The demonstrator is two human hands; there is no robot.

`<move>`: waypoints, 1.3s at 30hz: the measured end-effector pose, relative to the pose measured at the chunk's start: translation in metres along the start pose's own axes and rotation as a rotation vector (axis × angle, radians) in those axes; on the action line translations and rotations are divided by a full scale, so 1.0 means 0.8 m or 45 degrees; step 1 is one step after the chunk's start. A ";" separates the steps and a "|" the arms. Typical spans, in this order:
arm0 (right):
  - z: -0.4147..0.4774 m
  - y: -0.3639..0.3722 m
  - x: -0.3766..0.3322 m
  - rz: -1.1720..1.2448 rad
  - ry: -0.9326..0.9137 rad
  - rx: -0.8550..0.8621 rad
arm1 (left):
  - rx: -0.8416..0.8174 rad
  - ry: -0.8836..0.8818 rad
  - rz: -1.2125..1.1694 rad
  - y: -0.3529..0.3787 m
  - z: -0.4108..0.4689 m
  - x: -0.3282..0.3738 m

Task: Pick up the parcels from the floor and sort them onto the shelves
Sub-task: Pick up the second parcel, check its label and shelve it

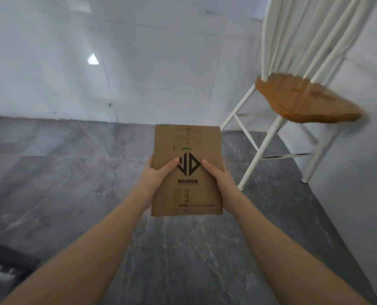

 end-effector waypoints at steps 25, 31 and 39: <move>-0.447 0.427 -0.935 -0.022 -1.253 -0.116 | 0.793 1.152 0.456 -0.097 -0.521 1.007; -0.488 0.446 -0.944 -0.430 -1.441 0.368 | 0.651 0.988 0.464 -0.028 -0.529 1.019; -0.507 0.448 -0.956 -0.340 -1.419 -0.125 | 0.440 1.099 0.022 -0.073 -0.515 1.038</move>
Point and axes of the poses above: each hand's wrist, its own z-axis towards the middle knuckle, its own y-axis out of the palm, x = y × z, the point moved 10 cm from there along z, towards the middle knuckle, and after that the axes turned 14 degrees about z, right-handed, at the moved point
